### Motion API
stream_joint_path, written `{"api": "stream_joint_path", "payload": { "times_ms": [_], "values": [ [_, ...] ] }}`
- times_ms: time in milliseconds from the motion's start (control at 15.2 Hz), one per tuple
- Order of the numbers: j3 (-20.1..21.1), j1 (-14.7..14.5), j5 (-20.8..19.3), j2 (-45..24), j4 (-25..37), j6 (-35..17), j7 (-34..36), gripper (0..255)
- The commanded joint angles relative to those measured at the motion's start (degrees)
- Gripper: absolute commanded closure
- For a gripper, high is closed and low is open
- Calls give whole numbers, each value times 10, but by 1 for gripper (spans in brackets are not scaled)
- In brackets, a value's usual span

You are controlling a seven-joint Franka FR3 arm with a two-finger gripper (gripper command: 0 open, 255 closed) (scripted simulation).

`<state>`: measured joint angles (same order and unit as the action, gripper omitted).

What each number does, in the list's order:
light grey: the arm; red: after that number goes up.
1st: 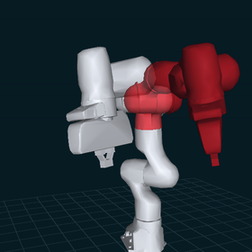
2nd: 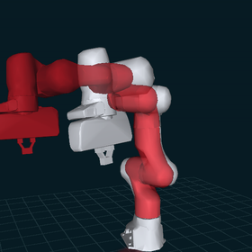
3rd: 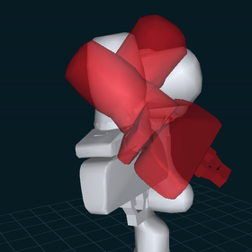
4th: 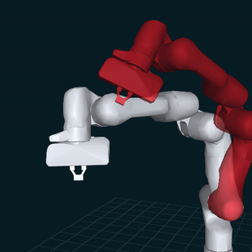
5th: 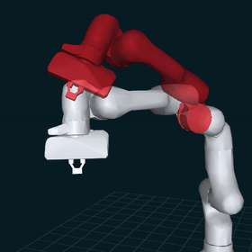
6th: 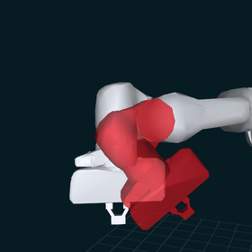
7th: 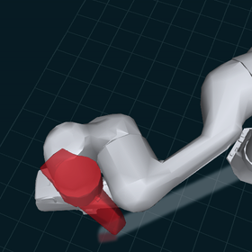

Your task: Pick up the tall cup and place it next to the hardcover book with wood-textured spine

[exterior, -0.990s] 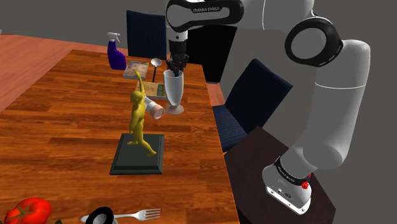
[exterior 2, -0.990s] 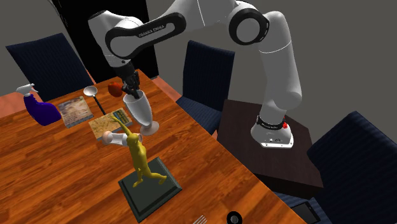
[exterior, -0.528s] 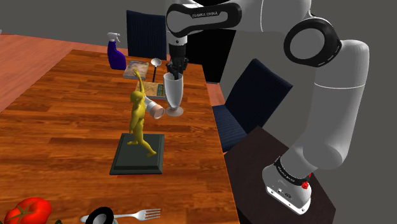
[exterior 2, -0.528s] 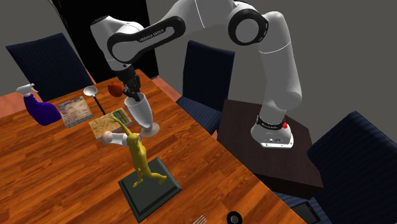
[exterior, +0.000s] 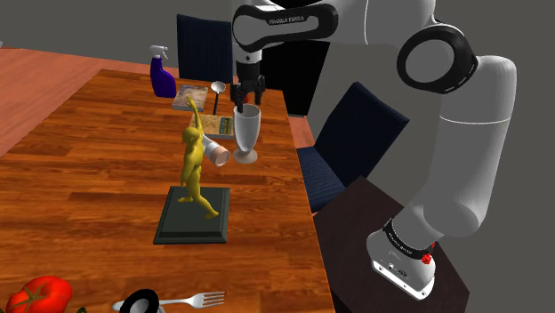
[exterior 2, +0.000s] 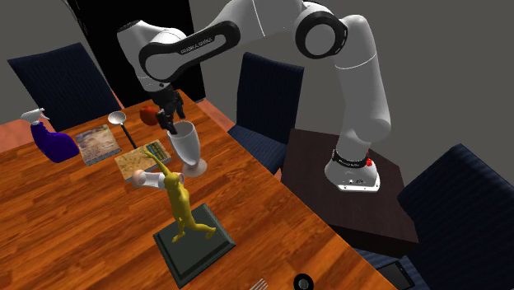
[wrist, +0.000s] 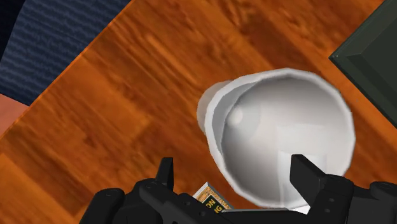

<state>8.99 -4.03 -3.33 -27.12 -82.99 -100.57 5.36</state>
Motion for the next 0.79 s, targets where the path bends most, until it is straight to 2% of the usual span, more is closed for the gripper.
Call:
{"api": "stream_joint_path", "payload": {
  "times_ms": [0, 264, 726],
  "values": [
    [0, 0, 0, 0, 1, 0, 0, 0],
    [0, -4, -1, -11, 89, 78, -1, 0],
    [0, -4, -1, -11, 89, 78, -1, 0]
  ]
}}
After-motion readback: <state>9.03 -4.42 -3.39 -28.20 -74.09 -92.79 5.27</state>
